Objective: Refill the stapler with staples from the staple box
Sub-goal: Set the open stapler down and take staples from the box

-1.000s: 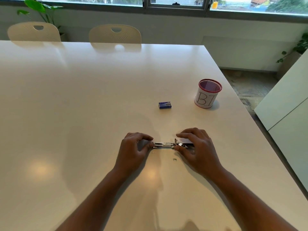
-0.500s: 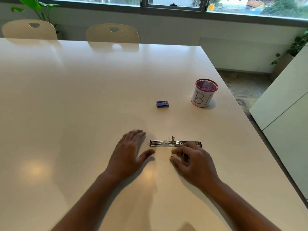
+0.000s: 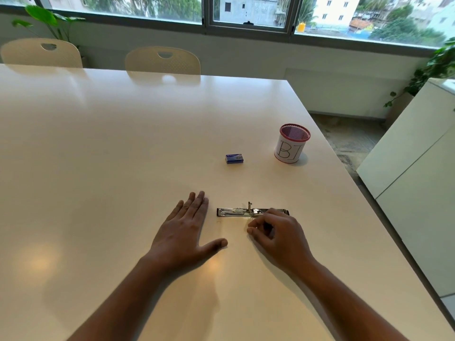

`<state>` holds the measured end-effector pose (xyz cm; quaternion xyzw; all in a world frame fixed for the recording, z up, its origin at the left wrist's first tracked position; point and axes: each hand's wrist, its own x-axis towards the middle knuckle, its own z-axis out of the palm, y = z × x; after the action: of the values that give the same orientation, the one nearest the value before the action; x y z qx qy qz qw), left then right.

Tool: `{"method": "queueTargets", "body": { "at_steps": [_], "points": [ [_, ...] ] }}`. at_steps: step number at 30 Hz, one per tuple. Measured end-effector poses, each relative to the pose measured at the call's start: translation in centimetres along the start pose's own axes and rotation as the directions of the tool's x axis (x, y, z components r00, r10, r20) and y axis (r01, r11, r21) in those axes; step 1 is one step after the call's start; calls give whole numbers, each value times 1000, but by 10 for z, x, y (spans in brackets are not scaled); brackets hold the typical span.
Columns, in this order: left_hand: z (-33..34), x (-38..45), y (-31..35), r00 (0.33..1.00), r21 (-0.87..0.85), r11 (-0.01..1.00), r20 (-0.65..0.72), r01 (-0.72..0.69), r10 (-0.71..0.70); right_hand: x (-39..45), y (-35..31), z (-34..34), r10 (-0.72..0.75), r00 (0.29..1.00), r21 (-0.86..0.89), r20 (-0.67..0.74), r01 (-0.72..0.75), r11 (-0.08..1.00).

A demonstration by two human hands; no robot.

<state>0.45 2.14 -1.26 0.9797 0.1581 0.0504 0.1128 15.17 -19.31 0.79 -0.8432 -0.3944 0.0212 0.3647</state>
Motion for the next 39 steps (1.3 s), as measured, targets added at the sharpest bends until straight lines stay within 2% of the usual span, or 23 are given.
{"method": "queueTargets", "body": {
  "at_steps": [5, 8, 12, 20, 29, 39],
  "points": [
    [0, -1, 0, 1000, 5, 1000, 5, 1, -1, 21, 2, -24, 29, 996, 90, -79, -21, 996],
    [1, -1, 0, 1000, 12, 1000, 5, 4, -4, 53, 12, -42, 111, 982, 112, -154, -94, 989],
    [2, 0, 1, 1000, 13, 1000, -2, 1, -1, 103, 30, -64, 203, 949, 56, -240, -195, 979],
    [4, -1, 0, 1000, -7, 1000, -9, 5, -5, 185, 46, -95, 268, 867, -45, -420, -315, 948],
    [4, 1, -1, 1000, -19, 1000, -19, 1, -1, 227, 56, -101, 297, 872, -291, -389, -422, 858],
    [3, 1, -2, 999, -25, 1000, -38, -2, 1, 231, 64, -89, 305, 880, -294, -365, -420, 859]
  ]
}}
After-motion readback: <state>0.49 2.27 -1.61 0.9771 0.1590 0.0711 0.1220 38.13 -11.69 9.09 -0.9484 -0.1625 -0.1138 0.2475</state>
